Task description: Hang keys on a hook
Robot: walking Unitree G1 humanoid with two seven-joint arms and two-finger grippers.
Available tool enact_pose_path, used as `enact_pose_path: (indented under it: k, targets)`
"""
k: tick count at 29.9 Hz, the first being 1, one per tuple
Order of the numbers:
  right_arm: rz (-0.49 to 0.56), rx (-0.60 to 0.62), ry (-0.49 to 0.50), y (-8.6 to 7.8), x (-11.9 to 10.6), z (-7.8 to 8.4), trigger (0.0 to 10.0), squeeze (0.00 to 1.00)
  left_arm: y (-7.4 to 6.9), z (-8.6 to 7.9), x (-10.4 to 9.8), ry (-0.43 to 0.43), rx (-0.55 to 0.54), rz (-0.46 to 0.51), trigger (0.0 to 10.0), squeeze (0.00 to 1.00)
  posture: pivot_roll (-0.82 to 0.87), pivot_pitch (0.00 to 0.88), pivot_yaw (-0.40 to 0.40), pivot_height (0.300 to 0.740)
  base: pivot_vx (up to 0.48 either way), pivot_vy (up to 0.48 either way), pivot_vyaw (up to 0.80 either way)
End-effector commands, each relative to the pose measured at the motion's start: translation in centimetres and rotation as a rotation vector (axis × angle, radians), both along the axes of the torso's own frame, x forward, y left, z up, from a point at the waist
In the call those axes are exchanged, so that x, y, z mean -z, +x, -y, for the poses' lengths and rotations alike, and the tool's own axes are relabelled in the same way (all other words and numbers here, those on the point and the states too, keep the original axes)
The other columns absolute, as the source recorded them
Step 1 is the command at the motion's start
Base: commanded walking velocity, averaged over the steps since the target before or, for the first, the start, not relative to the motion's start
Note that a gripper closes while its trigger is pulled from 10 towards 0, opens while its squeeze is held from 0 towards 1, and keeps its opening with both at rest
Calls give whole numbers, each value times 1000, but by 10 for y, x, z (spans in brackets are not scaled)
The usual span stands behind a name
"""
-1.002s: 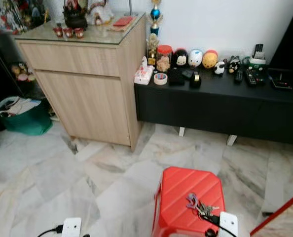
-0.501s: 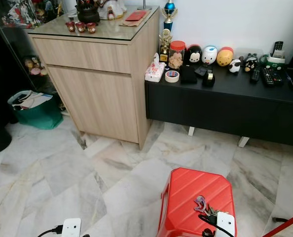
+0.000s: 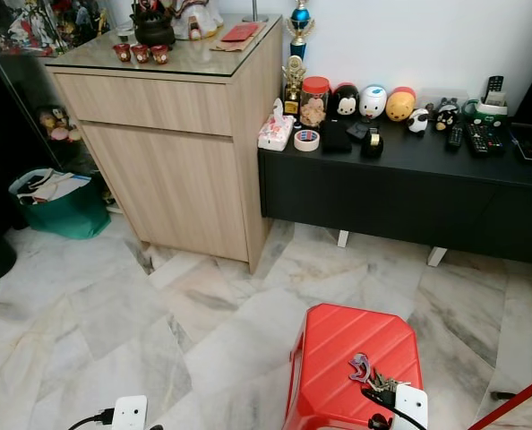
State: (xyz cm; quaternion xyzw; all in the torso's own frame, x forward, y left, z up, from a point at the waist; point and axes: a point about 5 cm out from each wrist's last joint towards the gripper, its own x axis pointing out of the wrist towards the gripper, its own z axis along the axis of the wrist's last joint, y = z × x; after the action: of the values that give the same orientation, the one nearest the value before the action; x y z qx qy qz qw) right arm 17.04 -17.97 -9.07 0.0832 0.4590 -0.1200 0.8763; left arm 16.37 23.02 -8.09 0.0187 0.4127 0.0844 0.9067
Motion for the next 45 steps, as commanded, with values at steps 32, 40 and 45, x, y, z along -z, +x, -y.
enact_pose_path:
  k: [32,40,45]
  targets:
    - [-4,-12,0,-1,1,0,10000,0,-4,-2,2,16,12,-23,10000,0,6,15,4,740,0,-74,0]
    - [-3,-12,1,-1,0,-1,10000,0,-4,-2,2,14,7,-22,10000,0,8,18,4,740,0,0,0]
    - [-2,-13,1,0,0,-1,10000,0,-4,-2,2,11,5,-21,10000,0,10,21,5,740,0,0,0]
